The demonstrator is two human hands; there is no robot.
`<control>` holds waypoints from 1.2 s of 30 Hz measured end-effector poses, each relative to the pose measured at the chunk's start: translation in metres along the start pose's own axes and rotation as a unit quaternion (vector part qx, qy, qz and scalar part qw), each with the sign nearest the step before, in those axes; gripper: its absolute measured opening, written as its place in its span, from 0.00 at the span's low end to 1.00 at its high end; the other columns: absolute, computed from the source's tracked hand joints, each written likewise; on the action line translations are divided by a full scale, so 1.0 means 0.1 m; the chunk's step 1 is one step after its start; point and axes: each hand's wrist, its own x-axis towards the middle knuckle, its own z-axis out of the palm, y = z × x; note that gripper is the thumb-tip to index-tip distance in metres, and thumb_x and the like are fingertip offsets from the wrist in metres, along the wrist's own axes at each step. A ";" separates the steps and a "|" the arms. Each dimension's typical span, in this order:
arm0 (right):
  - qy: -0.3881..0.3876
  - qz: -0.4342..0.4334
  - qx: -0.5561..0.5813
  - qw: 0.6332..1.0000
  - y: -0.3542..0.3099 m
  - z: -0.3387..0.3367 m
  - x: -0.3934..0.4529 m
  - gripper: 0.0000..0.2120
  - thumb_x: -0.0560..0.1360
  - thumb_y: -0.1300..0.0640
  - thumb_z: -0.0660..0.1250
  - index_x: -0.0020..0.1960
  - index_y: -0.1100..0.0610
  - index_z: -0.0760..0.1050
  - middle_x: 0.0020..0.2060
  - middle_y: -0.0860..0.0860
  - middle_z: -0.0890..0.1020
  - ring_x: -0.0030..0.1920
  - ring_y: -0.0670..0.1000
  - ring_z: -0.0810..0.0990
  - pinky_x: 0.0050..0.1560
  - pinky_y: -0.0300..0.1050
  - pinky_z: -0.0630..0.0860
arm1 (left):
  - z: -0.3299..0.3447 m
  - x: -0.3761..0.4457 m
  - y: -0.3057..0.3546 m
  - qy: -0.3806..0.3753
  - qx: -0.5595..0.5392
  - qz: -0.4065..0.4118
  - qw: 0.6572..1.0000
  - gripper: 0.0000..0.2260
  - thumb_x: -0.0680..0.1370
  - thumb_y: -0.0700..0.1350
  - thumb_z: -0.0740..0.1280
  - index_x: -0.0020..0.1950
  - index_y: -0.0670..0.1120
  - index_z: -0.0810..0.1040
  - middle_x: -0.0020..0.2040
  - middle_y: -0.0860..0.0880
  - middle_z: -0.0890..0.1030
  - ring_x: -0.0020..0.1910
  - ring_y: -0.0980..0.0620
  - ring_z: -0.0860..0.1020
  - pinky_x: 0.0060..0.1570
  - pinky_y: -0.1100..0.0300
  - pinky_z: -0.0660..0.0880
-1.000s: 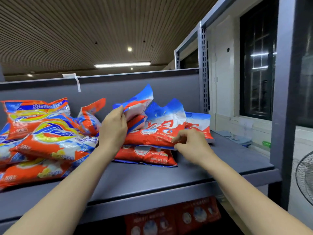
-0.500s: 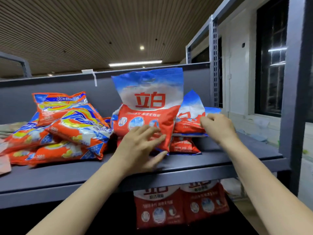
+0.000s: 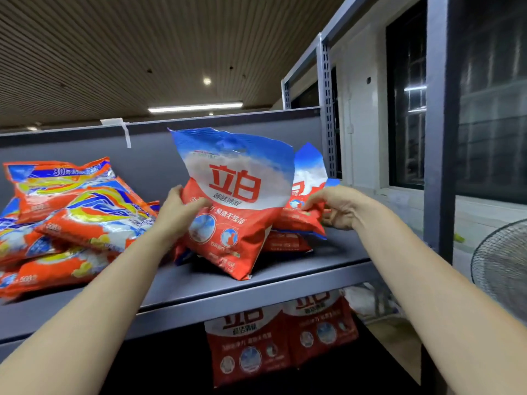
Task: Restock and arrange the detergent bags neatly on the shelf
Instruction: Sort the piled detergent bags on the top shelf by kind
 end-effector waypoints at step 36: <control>0.175 -0.288 0.101 0.936 0.56 -0.56 -1.16 0.15 0.75 0.49 0.68 0.35 0.56 0.70 0.30 0.53 0.78 0.34 0.57 0.82 0.37 0.51 0.79 | 0.13 -1.60 0.02 0.354 0.001 0.038 0.935 0.17 0.81 0.46 0.57 0.39 0.37 0.74 0.39 0.37 0.77 0.37 0.45 0.70 0.37 0.58 0.61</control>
